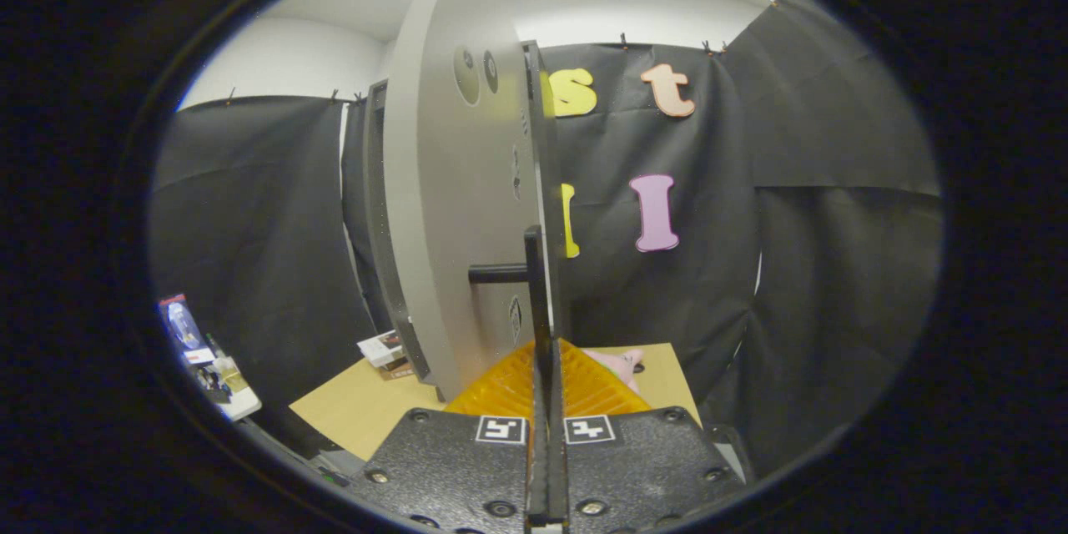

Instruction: Open the shoe cabinet door, grab the shoes and put them into the shoe cabinet, then close the shoe cabinet door.

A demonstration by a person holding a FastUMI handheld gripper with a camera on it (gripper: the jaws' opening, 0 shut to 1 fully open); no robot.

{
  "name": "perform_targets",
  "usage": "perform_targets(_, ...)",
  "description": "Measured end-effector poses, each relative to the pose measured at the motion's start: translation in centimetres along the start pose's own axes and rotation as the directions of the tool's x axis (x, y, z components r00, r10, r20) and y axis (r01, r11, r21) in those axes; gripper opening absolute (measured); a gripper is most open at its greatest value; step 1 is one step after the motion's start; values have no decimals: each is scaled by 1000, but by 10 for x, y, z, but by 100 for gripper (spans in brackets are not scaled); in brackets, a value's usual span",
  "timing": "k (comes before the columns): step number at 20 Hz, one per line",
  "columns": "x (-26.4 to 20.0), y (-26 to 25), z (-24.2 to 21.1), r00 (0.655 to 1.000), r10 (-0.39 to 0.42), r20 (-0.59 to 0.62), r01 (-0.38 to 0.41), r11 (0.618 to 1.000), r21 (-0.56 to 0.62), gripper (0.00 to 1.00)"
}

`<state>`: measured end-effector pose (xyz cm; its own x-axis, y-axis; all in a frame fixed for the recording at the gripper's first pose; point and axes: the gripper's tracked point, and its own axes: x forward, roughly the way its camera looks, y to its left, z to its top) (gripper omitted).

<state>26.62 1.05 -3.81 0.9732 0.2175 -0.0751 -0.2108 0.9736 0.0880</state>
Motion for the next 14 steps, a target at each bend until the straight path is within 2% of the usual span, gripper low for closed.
perform_targets(5,1,-2,1,1000,-25,-4,25,1000,-8,4)
perform_targets(8,-2,-10,1,997,-80,4,80,997,-2,8)
perform_targets(14,-36,-38,10,958,-283,47,283,959,19,85)
